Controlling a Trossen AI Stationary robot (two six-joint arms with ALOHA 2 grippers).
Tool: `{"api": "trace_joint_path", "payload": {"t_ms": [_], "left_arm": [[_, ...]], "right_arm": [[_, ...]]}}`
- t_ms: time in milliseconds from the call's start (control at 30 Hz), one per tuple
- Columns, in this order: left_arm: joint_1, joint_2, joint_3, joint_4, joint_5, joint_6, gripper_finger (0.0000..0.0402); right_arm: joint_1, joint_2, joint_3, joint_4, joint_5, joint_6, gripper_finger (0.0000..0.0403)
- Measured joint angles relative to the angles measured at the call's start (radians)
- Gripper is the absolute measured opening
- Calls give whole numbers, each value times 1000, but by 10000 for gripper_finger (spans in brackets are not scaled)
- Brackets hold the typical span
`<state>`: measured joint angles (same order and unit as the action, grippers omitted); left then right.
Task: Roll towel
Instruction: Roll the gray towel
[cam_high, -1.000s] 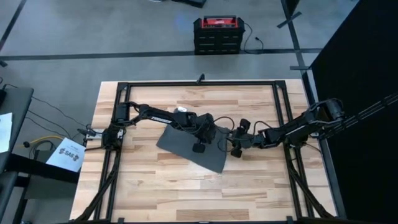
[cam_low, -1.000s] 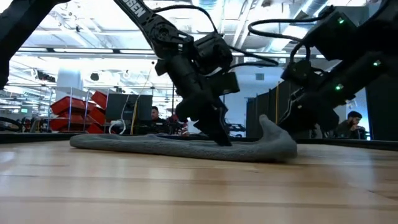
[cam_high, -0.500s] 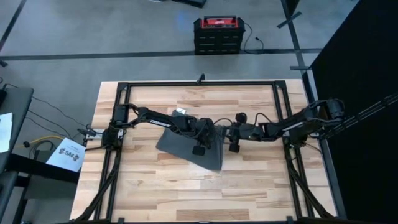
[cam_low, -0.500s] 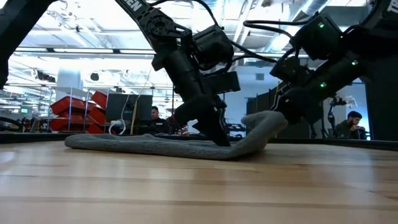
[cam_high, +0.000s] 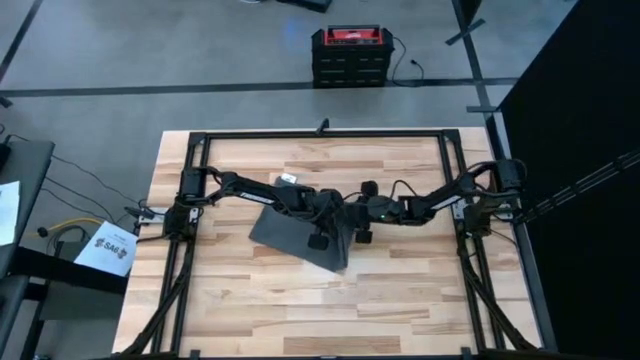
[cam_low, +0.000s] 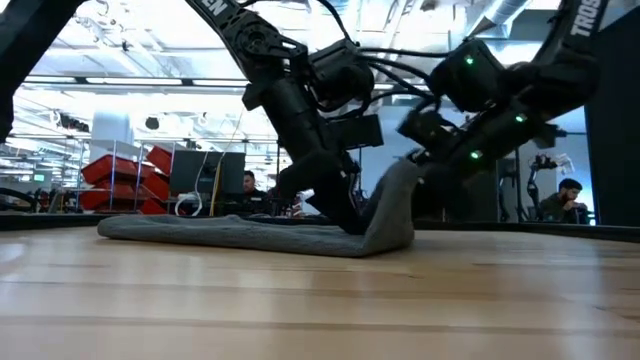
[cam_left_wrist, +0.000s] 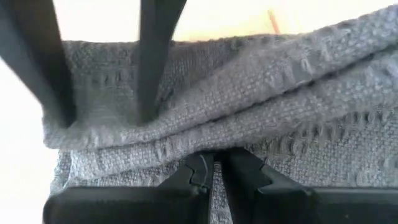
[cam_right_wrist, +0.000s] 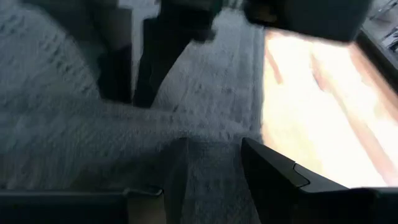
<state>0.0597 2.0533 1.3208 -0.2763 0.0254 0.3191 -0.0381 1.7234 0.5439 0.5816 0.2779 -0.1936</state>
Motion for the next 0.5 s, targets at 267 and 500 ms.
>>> {"api": "trace_joint_path", "payload": {"t_ms": [267,500], "left_arm": [[1,-30,-2,-33,-4,-8,15],[1,-70,-1,-91,-31,-26,15]], "right_arm": [[-36,130,66,35,-80,9,140],[-38,179,77,99,-79,40,140]]}}
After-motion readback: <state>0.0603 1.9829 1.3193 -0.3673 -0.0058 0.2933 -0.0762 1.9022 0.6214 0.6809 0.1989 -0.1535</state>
